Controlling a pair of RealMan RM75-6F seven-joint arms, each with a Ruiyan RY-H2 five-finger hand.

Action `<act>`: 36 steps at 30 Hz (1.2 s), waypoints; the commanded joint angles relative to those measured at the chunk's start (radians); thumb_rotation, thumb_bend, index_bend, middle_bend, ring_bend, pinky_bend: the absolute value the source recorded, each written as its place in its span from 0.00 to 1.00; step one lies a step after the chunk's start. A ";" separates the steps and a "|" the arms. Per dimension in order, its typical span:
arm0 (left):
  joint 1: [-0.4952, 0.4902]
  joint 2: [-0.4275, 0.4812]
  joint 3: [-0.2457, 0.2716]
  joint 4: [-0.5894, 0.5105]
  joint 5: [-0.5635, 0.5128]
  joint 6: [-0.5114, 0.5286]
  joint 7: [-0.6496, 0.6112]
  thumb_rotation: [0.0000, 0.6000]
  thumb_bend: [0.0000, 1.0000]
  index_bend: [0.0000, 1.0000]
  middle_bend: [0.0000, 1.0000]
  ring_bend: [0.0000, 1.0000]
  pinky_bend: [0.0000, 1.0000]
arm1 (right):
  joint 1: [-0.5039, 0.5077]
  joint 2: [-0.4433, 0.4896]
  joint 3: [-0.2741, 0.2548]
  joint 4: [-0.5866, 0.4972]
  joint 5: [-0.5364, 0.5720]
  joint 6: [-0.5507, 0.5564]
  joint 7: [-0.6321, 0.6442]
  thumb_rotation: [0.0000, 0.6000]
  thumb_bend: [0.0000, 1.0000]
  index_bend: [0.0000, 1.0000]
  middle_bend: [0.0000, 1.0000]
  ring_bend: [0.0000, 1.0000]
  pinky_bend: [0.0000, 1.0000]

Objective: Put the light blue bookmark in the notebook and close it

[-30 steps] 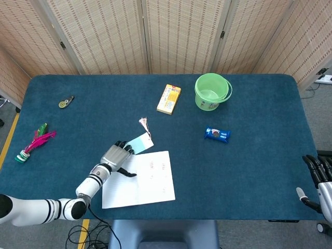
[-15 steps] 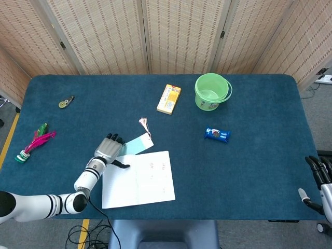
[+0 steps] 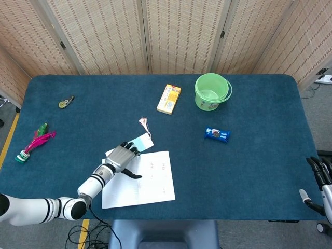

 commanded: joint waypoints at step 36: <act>0.023 0.012 0.046 -0.123 0.034 0.221 0.141 0.43 0.07 0.22 0.21 0.06 0.12 | -0.006 0.001 0.002 0.004 -0.003 0.008 0.005 1.00 0.26 0.06 0.11 0.05 0.07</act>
